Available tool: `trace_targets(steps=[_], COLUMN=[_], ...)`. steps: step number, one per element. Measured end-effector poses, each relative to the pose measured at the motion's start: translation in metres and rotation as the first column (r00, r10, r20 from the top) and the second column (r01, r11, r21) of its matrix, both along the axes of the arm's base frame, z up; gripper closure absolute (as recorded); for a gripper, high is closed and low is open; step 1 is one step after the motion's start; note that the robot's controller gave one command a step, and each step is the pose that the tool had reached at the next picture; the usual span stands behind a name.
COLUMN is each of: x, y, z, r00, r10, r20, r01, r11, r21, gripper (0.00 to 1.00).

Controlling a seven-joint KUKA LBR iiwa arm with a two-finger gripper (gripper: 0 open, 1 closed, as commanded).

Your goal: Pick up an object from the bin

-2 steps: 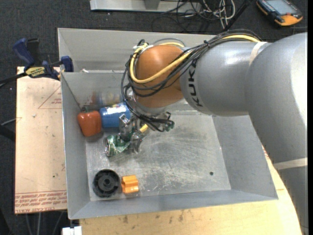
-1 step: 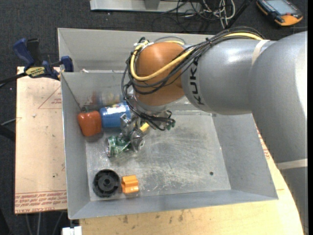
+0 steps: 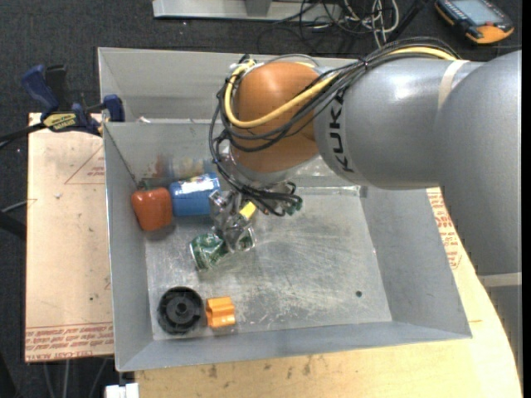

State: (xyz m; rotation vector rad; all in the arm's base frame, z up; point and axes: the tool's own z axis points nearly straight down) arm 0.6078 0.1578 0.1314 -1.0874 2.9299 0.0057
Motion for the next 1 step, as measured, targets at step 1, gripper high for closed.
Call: trace_targets(steps=[1], x=[-0.0004], y=[-0.0005], z=[0.0152], r00=[1.0], r10=[0.0], r20=[-0.007], r01=[0.0], r11=[1.0], r21=[-0.005], gripper=[1.0])
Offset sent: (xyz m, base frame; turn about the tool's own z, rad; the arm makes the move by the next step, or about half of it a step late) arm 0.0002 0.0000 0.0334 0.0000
